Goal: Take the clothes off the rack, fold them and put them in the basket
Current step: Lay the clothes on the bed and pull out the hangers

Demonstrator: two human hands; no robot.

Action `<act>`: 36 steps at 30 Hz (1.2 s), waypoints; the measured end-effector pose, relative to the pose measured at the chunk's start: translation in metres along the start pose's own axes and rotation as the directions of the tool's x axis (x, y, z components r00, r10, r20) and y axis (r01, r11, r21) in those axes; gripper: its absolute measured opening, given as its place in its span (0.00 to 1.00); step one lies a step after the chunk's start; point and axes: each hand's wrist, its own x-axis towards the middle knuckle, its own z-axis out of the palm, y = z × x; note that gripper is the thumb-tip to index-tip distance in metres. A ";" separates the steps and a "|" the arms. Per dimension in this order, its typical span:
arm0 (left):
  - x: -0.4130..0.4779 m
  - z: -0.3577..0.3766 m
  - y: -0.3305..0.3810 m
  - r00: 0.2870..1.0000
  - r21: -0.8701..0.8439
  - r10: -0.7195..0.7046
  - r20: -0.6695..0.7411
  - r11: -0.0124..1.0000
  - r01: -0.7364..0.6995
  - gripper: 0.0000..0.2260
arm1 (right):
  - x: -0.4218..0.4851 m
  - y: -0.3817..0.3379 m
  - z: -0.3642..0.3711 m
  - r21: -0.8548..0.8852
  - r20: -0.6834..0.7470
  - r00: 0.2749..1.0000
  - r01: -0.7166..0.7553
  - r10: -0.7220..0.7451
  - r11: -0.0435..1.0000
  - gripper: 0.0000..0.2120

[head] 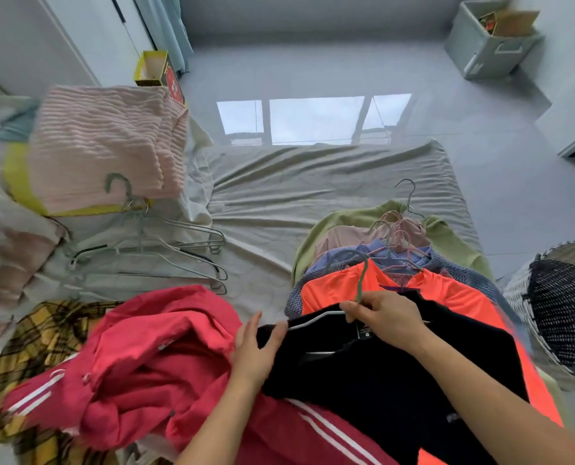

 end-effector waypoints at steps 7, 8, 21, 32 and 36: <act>-0.018 -0.125 -0.029 0.950 0.137 0.306 -0.067 0.946 -0.295 0.19 | -0.033 -0.108 0.025 0.208 -0.058 0.998 0.023 -0.011 0.978 0.19; -0.021 -0.149 -0.037 0.929 0.087 0.365 -0.061 0.929 -0.359 0.17 | -0.036 -0.121 0.032 0.253 -0.055 0.998 0.018 -0.004 0.967 0.20; -0.049 -0.433 -0.047 0.795 0.383 0.376 -0.476 0.902 -0.198 0.17 | -0.066 -0.334 0.138 0.744 0.226 0.932 0.021 -0.282 0.668 0.17; 0.033 -0.370 -0.148 0.955 0.045 -0.284 -0.089 0.956 0.289 0.21 | -0.066 -0.269 0.187 0.521 0.148 0.988 -0.038 -0.047 0.853 0.15; 0.048 -0.366 -0.156 0.897 -0.364 -0.440 0.040 0.830 0.423 0.13 | -0.063 -0.254 0.189 0.587 0.068 0.997 -0.060 0.024 0.807 0.16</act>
